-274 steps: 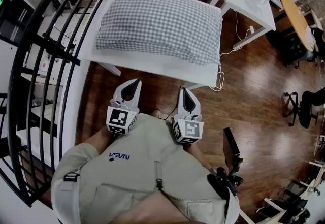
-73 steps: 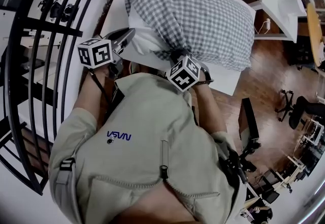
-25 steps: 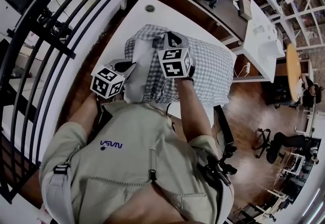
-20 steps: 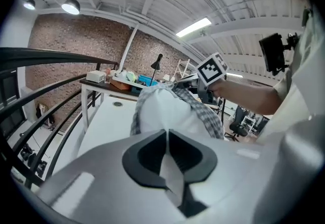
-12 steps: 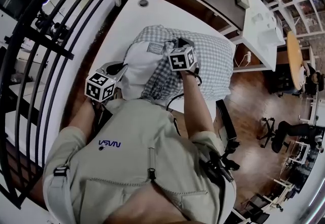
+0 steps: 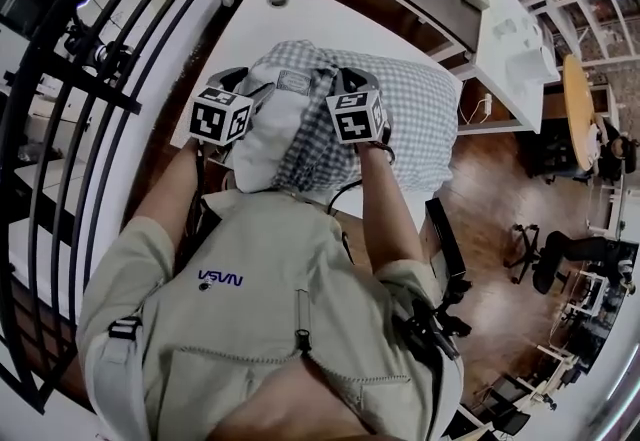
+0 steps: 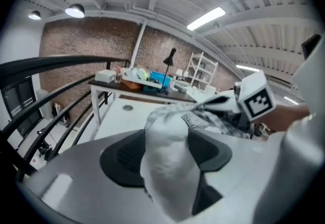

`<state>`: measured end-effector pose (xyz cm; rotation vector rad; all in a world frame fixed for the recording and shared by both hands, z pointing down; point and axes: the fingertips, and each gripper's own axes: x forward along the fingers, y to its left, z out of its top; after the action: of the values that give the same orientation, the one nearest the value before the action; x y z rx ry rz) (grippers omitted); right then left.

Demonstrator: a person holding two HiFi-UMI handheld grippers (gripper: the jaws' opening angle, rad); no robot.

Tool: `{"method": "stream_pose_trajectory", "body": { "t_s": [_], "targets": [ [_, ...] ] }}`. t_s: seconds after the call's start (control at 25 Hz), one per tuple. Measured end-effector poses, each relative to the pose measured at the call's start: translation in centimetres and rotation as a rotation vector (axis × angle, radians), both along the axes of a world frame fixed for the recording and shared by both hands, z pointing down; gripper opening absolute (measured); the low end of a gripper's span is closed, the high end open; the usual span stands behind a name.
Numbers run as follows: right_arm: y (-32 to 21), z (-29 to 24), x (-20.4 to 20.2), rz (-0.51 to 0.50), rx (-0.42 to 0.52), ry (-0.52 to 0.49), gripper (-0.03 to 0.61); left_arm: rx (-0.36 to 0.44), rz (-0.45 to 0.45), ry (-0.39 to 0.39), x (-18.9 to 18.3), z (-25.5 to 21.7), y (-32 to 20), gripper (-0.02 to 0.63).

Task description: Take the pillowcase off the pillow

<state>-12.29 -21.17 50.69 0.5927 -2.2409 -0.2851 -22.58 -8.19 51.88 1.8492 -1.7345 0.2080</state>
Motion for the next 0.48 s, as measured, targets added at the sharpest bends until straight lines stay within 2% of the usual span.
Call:
{"method": "stream_pose_trajectory", "body": {
  "t_s": [0.04,0.08,0.12,0.2,0.4,0.48],
  "targets": [
    [0.3,-0.1,-0.1,-0.007,-0.016,-0.002,0.009,-0.058,0.042,0.014,0.7,1.5,-0.6,0.27],
    [0.6,-0.1,-0.1,-0.014,-0.041,-0.006,0.014,-0.091,0.076,0.023,1.5,2.4,-0.9,0.209],
    [0.9,-0.2,-0.1,-0.018,-0.075,-0.012,0.024,-0.104,0.098,0.022,2.2,2.9,-1.0,0.151],
    [1.7,-1.1,-0.5,-0.038,-0.142,-0.041,0.064,-0.091,0.111,-0.009,3.2,2.8,-1.0,0.092],
    [5.1,-8.1,-4.8,-0.209,-0.217,-0.232,0.129,-0.036,0.14,-0.12,4.9,1.4,-0.5,0.043],
    [6.2,-9.7,-7.1,-0.284,-0.195,-0.243,0.153,-0.014,0.183,-0.169,6.4,0.6,-0.2,0.038]
  ]
}}
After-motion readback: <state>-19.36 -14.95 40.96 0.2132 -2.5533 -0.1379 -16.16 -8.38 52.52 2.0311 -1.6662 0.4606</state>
